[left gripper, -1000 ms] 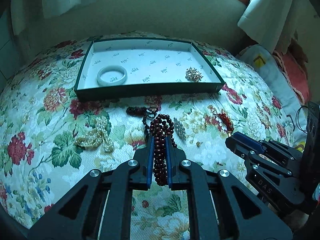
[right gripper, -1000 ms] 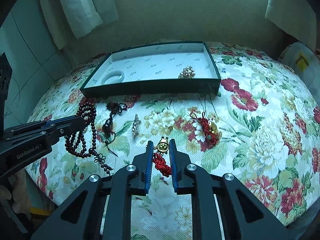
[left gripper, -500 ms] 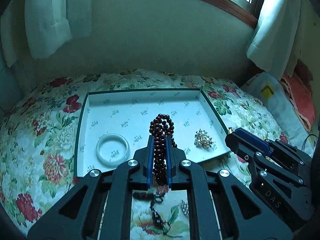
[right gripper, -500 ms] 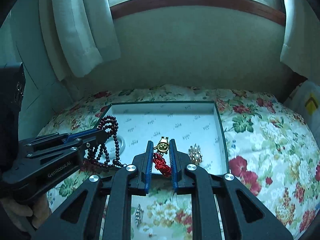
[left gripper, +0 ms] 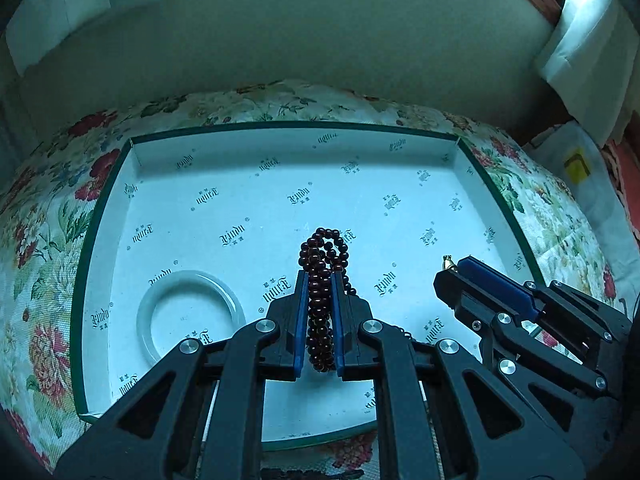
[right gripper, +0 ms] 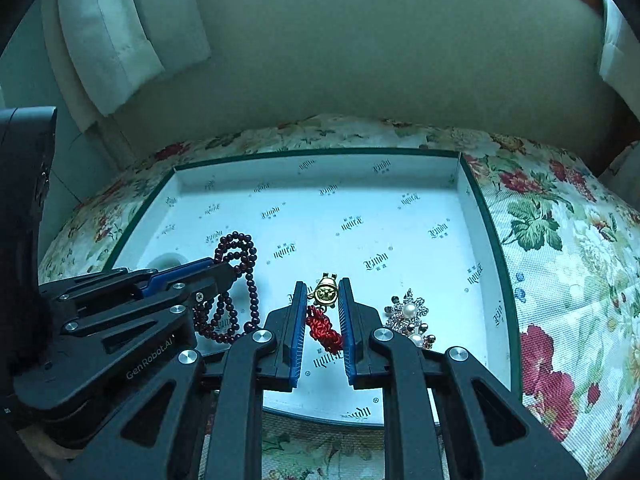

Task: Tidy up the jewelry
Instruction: 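Carry the bead strand and charm into the tray and open both tools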

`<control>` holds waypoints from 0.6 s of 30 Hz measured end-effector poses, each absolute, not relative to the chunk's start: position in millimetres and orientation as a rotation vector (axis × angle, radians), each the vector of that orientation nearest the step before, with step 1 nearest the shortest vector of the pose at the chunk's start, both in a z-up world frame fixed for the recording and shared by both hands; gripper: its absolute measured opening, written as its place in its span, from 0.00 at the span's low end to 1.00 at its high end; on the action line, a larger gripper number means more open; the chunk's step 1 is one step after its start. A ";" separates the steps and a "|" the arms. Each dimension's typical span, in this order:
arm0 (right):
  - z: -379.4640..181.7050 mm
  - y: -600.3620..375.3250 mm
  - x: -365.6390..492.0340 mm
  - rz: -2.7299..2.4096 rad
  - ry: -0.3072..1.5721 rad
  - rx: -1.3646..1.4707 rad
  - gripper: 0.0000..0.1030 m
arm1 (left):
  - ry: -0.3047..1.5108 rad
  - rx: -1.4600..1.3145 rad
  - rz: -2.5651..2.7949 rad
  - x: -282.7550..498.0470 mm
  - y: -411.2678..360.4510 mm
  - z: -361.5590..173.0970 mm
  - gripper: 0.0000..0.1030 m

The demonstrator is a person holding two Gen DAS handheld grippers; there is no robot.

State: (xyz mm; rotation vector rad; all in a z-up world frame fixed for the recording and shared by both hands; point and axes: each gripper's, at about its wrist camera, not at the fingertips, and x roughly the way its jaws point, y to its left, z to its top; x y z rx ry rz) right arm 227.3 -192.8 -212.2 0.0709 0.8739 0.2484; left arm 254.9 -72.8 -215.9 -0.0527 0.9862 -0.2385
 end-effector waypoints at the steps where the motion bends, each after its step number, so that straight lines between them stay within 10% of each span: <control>1: -215.8 -192.5 228.6 0.248 0.882 0.069 0.16 | 0.993 -0.048 -0.234 255.5 -72.6 -219.0 0.10; 18: -229.1 -198.3 234.5 0.247 0.906 0.083 0.21 | 0.984 -0.039 -0.221 252.3 -69.7 -220.8 0.47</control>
